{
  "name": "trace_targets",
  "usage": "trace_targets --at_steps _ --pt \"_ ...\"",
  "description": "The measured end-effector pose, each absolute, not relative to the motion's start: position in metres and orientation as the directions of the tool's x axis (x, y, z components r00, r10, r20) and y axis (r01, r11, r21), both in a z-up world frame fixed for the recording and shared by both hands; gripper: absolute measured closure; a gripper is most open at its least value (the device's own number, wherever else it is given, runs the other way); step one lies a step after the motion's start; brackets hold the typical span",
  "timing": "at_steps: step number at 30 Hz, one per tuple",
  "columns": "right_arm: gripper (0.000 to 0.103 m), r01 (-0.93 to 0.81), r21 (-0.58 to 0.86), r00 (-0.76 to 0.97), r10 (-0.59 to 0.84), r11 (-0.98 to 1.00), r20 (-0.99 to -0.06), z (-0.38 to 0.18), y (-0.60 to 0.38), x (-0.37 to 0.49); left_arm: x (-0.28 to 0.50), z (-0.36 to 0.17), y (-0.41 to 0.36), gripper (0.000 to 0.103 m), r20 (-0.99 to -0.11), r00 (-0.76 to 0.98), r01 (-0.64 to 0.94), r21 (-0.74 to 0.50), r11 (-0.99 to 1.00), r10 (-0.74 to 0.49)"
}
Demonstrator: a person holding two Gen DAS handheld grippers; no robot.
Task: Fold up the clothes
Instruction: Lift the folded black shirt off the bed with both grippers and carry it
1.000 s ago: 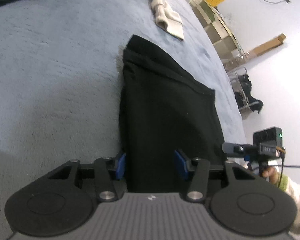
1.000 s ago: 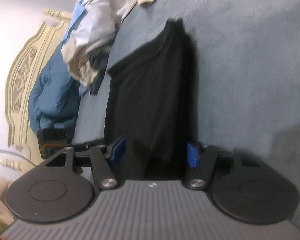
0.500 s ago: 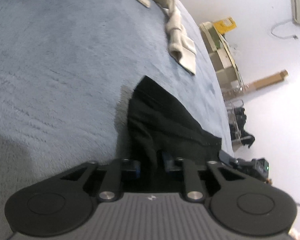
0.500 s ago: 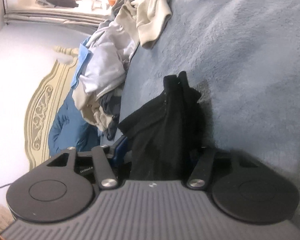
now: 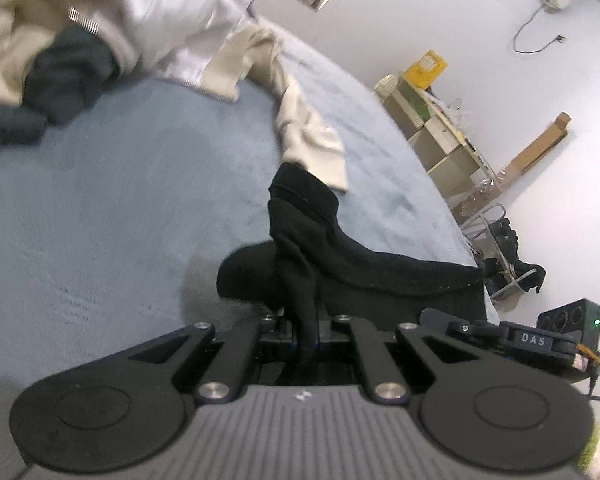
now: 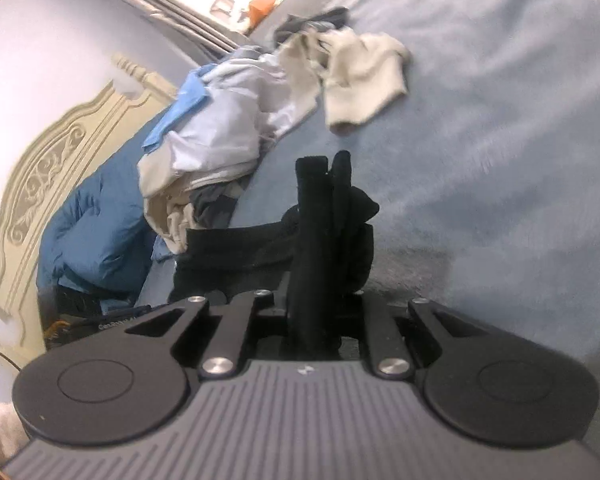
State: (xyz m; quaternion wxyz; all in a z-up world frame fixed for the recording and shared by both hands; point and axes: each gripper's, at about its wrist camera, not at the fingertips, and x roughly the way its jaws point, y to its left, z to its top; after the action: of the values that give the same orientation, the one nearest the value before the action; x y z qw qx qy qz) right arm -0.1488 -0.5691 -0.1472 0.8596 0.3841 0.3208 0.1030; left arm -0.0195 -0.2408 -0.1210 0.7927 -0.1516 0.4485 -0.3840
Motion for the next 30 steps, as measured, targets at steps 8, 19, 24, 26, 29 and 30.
trace_targets --at_steps 8,19,24,26,29,30 --pt "0.092 -0.015 0.662 0.828 0.381 0.749 -0.412 -0.091 -0.556 -0.183 -0.071 -0.058 -0.229 0.096 -0.528 0.421 0.530 -0.517 0.672 -0.738" --pt "0.092 -0.126 0.539 0.885 0.340 0.833 -0.318 0.014 -0.521 -0.260 -0.159 0.036 -0.197 0.096 -0.436 0.506 0.581 -0.465 0.668 -0.744" --pt "0.092 -0.106 0.496 0.913 0.282 0.862 -0.296 0.056 -0.511 -0.303 -0.190 0.072 -0.191 0.096 -0.383 0.482 0.624 -0.481 0.616 -0.788" --pt "0.092 -0.081 0.484 0.923 0.249 0.872 -0.294 0.070 -0.509 -0.323 -0.203 0.085 -0.192 0.096 -0.362 0.459 0.648 -0.488 0.584 -0.811" --pt "0.092 -0.036 0.475 0.935 0.198 0.879 -0.296 0.090 -0.507 -0.359 -0.225 0.103 -0.194 0.096 -0.333 0.414 0.682 -0.503 0.531 -0.847" --pt "0.092 -0.019 0.471 0.939 0.177 0.882 -0.295 0.095 -0.506 -0.372 -0.234 0.109 -0.196 0.096 -0.324 0.395 0.693 -0.509 0.510 -0.860"
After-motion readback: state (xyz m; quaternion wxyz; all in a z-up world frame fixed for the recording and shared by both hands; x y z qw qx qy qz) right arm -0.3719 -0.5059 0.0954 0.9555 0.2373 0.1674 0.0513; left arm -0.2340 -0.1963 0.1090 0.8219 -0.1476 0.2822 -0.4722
